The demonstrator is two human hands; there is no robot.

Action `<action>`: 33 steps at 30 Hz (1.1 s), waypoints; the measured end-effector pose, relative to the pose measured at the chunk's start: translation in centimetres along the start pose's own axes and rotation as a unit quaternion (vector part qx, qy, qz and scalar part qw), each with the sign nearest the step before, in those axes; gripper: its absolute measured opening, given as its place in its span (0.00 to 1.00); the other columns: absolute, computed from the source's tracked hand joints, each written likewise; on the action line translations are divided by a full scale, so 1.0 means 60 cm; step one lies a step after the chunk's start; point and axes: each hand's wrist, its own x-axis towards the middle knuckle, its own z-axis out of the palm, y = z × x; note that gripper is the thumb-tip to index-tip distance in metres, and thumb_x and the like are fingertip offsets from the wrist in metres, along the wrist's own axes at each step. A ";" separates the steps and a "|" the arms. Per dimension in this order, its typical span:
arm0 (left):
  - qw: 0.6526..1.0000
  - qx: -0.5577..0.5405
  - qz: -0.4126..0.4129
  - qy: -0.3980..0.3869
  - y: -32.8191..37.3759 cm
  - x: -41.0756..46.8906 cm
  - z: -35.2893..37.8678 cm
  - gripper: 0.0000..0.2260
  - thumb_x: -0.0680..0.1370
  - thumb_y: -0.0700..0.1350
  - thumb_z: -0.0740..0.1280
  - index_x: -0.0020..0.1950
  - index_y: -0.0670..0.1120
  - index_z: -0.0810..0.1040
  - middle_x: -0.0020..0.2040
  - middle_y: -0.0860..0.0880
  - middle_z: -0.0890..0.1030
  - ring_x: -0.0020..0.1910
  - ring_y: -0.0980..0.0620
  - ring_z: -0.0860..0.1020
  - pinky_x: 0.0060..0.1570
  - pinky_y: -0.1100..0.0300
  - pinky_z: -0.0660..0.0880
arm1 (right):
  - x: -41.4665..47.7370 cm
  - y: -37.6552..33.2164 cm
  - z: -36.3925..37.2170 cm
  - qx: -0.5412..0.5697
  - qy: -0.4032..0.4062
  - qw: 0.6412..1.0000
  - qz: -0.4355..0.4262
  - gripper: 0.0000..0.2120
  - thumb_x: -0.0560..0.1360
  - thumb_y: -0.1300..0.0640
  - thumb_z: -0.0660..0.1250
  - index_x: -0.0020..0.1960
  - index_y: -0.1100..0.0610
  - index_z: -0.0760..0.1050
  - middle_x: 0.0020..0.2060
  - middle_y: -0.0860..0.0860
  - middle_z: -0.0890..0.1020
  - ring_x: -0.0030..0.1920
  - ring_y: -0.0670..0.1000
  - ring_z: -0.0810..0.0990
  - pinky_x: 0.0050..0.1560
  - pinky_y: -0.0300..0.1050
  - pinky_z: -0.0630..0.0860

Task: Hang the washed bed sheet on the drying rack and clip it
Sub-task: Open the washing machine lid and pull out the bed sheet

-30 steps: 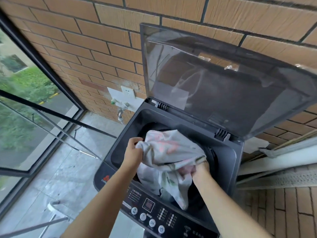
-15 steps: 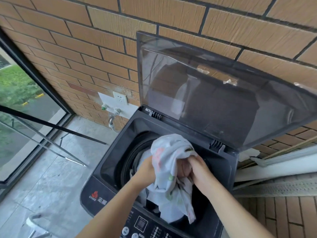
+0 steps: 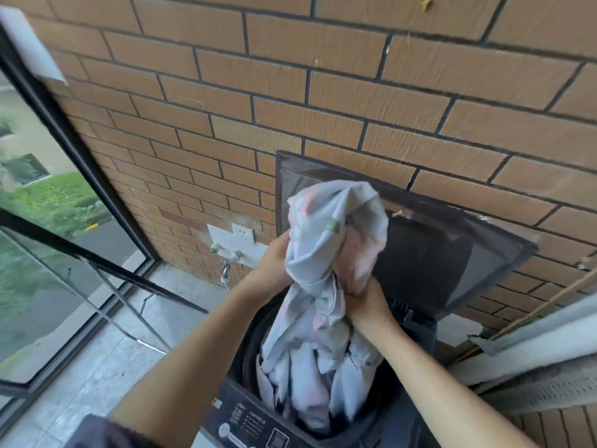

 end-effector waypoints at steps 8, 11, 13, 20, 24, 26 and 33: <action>0.993 0.036 -0.059 -0.100 -0.012 -0.069 -0.010 0.35 0.75 0.42 0.70 0.72 0.28 0.55 0.67 0.31 0.66 0.65 0.39 0.65 0.61 0.56 0.57 | -0.003 -0.142 -0.049 0.097 0.029 0.976 -0.195 0.15 0.70 0.66 0.71 0.49 0.48 0.80 0.49 0.48 0.84 0.54 0.45 0.81 0.54 0.45 0.77; 0.984 0.050 -0.007 -0.170 0.002 -0.058 0.034 0.29 0.71 0.43 0.74 0.69 0.41 0.68 0.62 0.49 0.78 0.66 0.49 0.72 0.58 0.68 0.71 | 0.000 -0.215 -0.048 0.095 0.038 0.962 -0.255 0.13 0.70 0.68 0.70 0.49 0.52 0.80 0.45 0.47 0.85 0.49 0.44 0.82 0.49 0.42 0.78; 0.990 0.025 -0.005 -0.142 0.017 -0.046 0.049 0.16 0.72 0.37 0.73 0.58 0.44 0.76 0.46 0.62 0.82 0.50 0.65 0.79 0.47 0.73 0.72 | 0.004 -0.251 -0.052 0.073 0.056 0.954 -0.286 0.16 0.71 0.64 0.70 0.58 0.57 0.76 0.50 0.50 0.84 0.52 0.47 0.82 0.53 0.47 0.78; 0.998 -0.008 -0.003 0.068 0.022 -0.035 0.039 0.05 0.63 0.41 0.70 0.38 0.46 0.80 0.33 0.52 0.81 0.33 0.53 0.77 0.33 0.57 0.74 | 0.002 -0.249 -0.131 -0.157 0.160 0.949 -0.222 0.28 0.71 0.48 0.72 0.67 0.48 0.66 0.57 0.52 0.80 0.57 0.55 0.79 0.55 0.50 0.76; 0.987 0.087 0.063 0.118 0.018 -0.037 -0.008 0.18 0.58 0.44 0.71 0.44 0.57 0.73 0.37 0.55 0.80 0.35 0.54 0.78 0.36 0.55 0.76 | -0.034 -0.160 -0.143 -0.340 0.048 0.939 0.026 0.27 0.75 0.46 0.64 0.70 0.56 0.63 0.58 0.60 0.78 0.55 0.60 0.79 0.49 0.45 0.75; 0.986 0.100 0.083 0.101 0.023 -0.043 -0.024 0.19 0.58 0.44 0.70 0.45 0.59 0.71 0.38 0.55 0.80 0.34 0.55 0.78 0.34 0.60 0.74 | -0.064 -0.124 -0.131 -0.303 -0.014 0.948 0.094 0.15 0.75 0.50 0.63 0.56 0.58 0.75 0.48 0.60 0.82 0.43 0.58 0.83 0.38 0.46 0.80; 0.990 0.026 0.139 0.027 0.062 -0.031 -0.055 0.20 0.61 0.33 0.67 0.46 0.52 0.78 0.39 0.50 0.80 0.35 0.53 0.75 0.35 0.59 0.72 | -0.092 -0.153 -0.117 -0.399 -0.051 0.895 0.192 0.20 0.74 0.41 0.56 0.47 0.56 0.76 0.34 0.51 0.84 0.34 0.51 0.84 0.37 0.40 0.79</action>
